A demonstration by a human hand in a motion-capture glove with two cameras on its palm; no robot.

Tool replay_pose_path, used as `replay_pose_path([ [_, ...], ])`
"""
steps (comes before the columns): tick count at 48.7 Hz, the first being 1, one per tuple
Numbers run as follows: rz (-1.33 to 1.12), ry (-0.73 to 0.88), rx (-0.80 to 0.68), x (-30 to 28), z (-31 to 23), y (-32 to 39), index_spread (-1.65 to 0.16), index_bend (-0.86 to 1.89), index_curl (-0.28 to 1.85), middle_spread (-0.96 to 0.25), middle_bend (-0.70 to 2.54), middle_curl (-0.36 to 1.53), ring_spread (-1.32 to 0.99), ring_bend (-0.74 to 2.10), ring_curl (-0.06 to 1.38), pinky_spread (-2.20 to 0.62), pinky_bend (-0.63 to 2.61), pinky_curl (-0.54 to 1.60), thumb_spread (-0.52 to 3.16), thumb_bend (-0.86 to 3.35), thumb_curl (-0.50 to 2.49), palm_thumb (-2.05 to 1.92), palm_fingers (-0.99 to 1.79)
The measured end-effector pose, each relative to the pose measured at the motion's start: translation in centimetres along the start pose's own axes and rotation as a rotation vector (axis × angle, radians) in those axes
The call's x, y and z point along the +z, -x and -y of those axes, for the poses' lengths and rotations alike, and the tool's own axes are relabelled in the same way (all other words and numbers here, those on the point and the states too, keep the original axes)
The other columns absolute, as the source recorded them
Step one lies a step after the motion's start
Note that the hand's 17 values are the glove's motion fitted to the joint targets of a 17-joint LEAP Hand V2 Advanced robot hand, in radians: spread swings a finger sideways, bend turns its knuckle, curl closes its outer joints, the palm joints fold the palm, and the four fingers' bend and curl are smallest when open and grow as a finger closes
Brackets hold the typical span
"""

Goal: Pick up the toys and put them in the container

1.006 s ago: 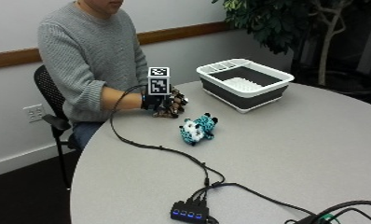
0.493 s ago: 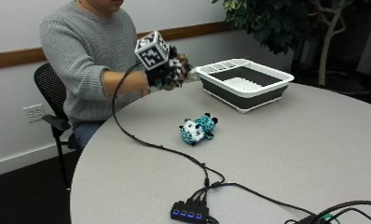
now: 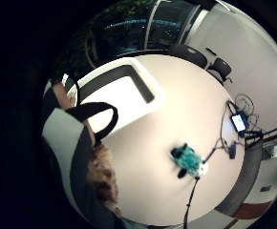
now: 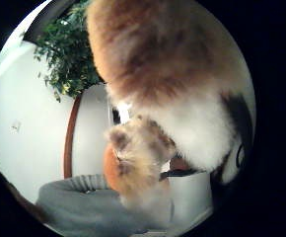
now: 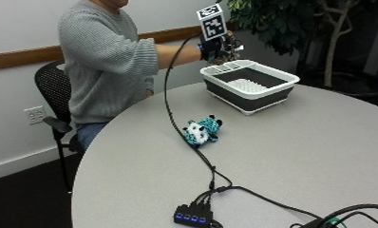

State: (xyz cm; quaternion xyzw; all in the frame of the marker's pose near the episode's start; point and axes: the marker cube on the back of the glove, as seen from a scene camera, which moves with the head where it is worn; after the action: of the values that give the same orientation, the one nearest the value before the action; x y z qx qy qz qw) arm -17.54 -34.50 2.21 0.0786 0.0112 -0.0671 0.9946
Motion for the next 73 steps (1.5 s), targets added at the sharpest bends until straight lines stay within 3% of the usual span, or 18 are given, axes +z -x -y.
replay_pose_path([
  [6, -0.035, 0.034, -0.033, 2.1, 3.1, 1.4, -0.40, 0.13, 0.19, -0.28, 0.68, 0.53, -0.43, 1.13, 0.53, -0.44, 1.10, 0.48, 0.84, 0.07, 0.68, 0.58, 0.99],
  [12, -0.184, 0.201, 0.092, 4.6, 3.1, -0.8, -0.39, 0.09, 0.16, -0.28, 0.63, 0.54, -0.43, 1.16, 0.54, -0.43, 1.11, 0.48, 0.95, 0.03, 0.67, 0.52, 0.87],
  [13, -0.149, 0.269, 0.108, 5.2, 2.9, -0.9, -0.39, 0.05, 0.15, -0.28, 0.60, 0.53, -0.42, 1.16, 0.54, -0.43, 1.10, 0.48, 1.02, 0.00, 0.64, 0.47, 0.75],
  [15, -0.016, 0.382, 0.118, 6.0, 2.2, -0.7, -0.36, -0.07, 0.13, -0.25, 0.34, 0.47, -0.41, 1.12, 0.56, -0.39, 1.22, 0.54, 1.07, -0.08, 0.58, 0.32, 0.04],
  [17, 0.054, 0.421, 0.107, 6.3, 1.7, -0.6, -0.33, 0.10, 0.18, -0.19, 0.26, 0.46, -0.31, 0.79, 0.50, -0.28, 1.17, 0.54, 1.07, -0.13, 0.53, 0.17, -0.51],
  [18, 0.061, 0.422, 0.100, 6.4, 1.5, -0.7, -0.33, 0.12, 0.18, -0.17, 0.26, 0.45, -0.27, 0.67, 0.47, -0.24, 1.10, 0.51, 1.08, -0.12, 0.51, 0.13, -0.57],
  [25, 0.026, 0.405, 0.070, 5.3, 0.2, -1.6, -0.30, 0.09, 0.16, -0.11, 0.11, 0.37, -0.14, 0.30, 0.29, -0.09, 0.91, 0.38, 1.11, -0.05, 0.44, 0.00, -0.45],
  [32, -0.031, 0.388, 0.069, 3.4, -1.9, -4.3, -0.29, 0.08, 0.16, -0.09, 0.08, 0.31, -0.08, 0.21, 0.26, -0.02, 0.85, 0.35, 1.14, -0.04, 0.40, -0.03, -0.38],
  [40, -0.145, 0.392, 0.121, 0.3, -6.2, -12.6, -0.28, 0.11, 0.16, -0.08, 0.09, 0.27, -0.05, 0.16, 0.25, 0.02, 0.79, 0.33, 1.17, -0.04, 0.36, -0.04, -0.33],
  [47, -0.098, 0.340, 0.379, -2.8, -9.7, -21.4, -0.29, 0.13, 0.18, -0.09, 0.10, 0.24, -0.04, 0.15, 0.24, 0.03, 0.75, 0.32, 1.19, -0.03, 0.34, -0.03, -0.29],
  [51, -0.086, 0.333, 0.448, -3.2, -11.1, -23.9, -0.29, 0.14, 0.20, -0.09, 0.11, 0.23, -0.04, 0.15, 0.24, 0.04, 0.73, 0.32, 1.21, -0.03, 0.33, -0.03, -0.26],
  [58, -0.079, 0.382, 0.452, -0.4, -12.0, -24.6, -0.30, 0.14, 0.21, -0.10, 0.11, 0.22, -0.04, 0.16, 0.23, 0.04, 0.74, 0.32, 1.22, -0.03, 0.32, -0.02, -0.24],
  [67, -0.111, 0.576, 0.541, 9.0, -15.1, -24.9, -0.32, 0.14, 0.22, -0.10, 0.10, 0.20, -0.04, 0.18, 0.23, 0.04, 0.77, 0.34, 1.24, -0.02, 0.31, 0.00, -0.21],
  [73, -0.232, 0.544, 0.524, 11.4, -16.4, -24.6, -0.33, 0.03, 0.18, -0.11, 0.08, 0.17, -0.08, 0.34, 0.28, 0.05, 0.91, 0.37, 1.25, -0.01, 0.31, 0.02, -0.12],
])
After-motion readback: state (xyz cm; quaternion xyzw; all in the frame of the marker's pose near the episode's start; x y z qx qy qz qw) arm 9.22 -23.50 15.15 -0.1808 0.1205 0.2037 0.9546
